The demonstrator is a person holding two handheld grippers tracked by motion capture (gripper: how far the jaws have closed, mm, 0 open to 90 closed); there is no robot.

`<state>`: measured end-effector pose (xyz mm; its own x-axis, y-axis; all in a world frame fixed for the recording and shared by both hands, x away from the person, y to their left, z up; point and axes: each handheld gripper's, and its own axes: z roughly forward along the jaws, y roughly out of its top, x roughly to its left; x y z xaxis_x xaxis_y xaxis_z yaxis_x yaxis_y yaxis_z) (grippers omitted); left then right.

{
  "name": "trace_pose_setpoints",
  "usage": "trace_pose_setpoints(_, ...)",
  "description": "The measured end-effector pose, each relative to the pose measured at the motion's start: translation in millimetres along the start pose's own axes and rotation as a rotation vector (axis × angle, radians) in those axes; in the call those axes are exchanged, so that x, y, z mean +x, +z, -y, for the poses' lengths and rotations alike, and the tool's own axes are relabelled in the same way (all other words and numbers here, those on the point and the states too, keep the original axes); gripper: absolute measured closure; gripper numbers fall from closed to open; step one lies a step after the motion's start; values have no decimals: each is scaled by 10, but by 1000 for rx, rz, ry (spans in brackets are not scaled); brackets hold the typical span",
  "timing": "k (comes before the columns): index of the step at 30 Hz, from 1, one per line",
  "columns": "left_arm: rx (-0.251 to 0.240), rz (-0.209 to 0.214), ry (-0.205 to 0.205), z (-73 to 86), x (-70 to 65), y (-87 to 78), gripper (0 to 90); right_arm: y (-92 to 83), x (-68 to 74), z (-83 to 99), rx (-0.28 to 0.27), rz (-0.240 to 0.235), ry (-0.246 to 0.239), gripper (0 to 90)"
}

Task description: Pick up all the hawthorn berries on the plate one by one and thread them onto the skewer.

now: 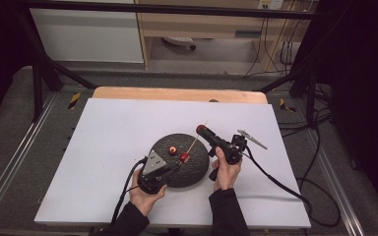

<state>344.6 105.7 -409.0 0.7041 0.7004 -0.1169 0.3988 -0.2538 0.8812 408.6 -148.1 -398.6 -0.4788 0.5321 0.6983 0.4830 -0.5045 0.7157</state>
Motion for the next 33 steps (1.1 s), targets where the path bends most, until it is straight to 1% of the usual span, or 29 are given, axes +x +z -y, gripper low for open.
trace_pose_setpoints(6,4,0,-9,-31,21,44,885,-8,14,72,30,-3,-7,646)
trace_pose_setpoints(7,5,-1,-8,-33,23,50,884,-7,18,89,38,-4,-2,646)
trace_pose_setpoints(9,6,5,-17,-43,36,64,885,-8,18,126,48,-2,-9,646)
trace_pose_setpoints(10,5,3,-14,-49,36,70,884,-9,21,140,48,-1,-10,646)
trace_pose_setpoints(13,0,8,-30,-93,34,108,884,-5,19,172,58,-5,-15,646)
trace_pose_setpoints(14,2,4,-26,-110,29,124,884,-5,20,185,68,-7,-7,646)
trace_pose_setpoints(18,3,8,-28,-125,28,168,884,-26,31,225,70,3,-26,645)
trace_pose_setpoints(21,4,8,-28,-130,26,188,884,-31,32,235,74,7,-27,645)
trace_pose_setpoints(23,3,10,-22,-127,28,190,884,-38,39,239,76,7,-29,645)
trace_pose_setpoints(30,7,13,-28,-130,47,193,884,-31,30,277,98,4,-21,644)
trace_pose_setpoints(33,10,13,-25,-115,51,188,885,-27,28,299,104,3,-23,643)
